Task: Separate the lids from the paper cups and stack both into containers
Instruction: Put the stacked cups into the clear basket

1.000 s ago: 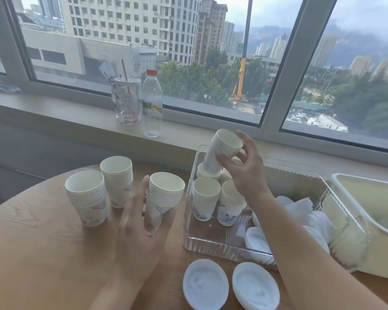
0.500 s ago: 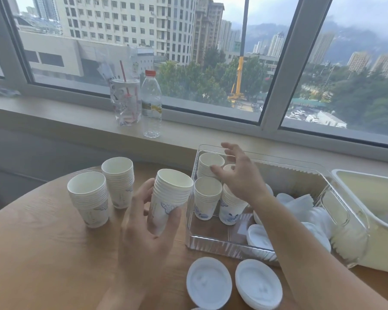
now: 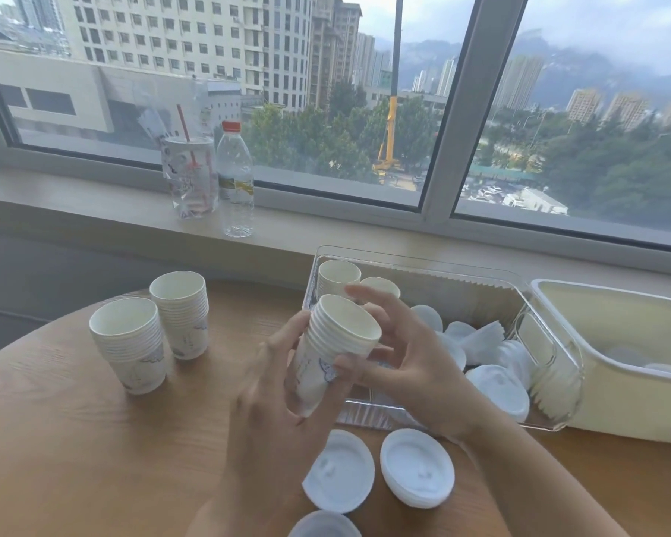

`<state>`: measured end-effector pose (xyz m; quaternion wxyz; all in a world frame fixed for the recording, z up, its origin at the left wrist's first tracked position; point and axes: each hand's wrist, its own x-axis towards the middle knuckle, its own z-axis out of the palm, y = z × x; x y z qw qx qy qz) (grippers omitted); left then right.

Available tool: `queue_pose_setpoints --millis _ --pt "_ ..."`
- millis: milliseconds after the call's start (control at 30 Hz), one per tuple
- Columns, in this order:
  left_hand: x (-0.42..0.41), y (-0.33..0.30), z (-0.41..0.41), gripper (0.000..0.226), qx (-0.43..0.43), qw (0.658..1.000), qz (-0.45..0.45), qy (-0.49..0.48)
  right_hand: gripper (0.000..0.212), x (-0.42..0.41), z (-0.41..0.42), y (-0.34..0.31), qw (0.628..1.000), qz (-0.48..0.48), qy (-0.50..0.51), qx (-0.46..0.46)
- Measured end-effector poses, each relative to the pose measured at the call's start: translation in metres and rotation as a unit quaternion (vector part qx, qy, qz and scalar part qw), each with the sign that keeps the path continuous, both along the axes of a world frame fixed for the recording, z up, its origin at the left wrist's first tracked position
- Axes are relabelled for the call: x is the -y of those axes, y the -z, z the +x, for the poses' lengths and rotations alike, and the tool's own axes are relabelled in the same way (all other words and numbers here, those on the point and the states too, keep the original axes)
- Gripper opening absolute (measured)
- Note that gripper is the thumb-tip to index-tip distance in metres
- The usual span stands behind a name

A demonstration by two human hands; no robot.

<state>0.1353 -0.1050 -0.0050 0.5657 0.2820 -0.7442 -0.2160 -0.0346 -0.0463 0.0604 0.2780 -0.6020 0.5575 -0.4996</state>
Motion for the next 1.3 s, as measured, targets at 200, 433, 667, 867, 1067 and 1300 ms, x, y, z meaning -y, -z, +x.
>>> queue_pose_setpoints --millis 200,433,667,867,1067,1300 --pt "0.014 0.017 0.004 0.070 0.056 0.998 0.018 -0.005 0.072 -0.006 -0.033 -0.006 0.997 -0.023 0.067 0.030" --pt "0.032 0.044 0.004 0.071 0.097 0.994 0.051 -0.009 0.082 0.007 -0.068 -0.003 0.980 -0.055 0.179 0.070" --pt "0.036 0.053 -0.001 0.060 0.110 0.993 0.031 0.011 0.078 0.056 -0.093 -0.018 0.963 -0.103 0.241 0.054" --pt "0.039 0.055 -0.001 0.057 0.106 0.994 0.017 0.013 0.084 0.088 -0.096 -0.004 0.968 -0.056 0.239 -0.047" --pt "0.039 0.056 -0.001 0.057 0.101 0.994 0.024 0.015 0.088 0.096 -0.091 0.011 0.963 0.003 0.247 -0.108" --pt "0.036 0.046 0.010 0.051 0.079 0.996 0.051 0.008 0.085 0.083 -0.081 0.007 0.950 0.036 0.271 -0.150"
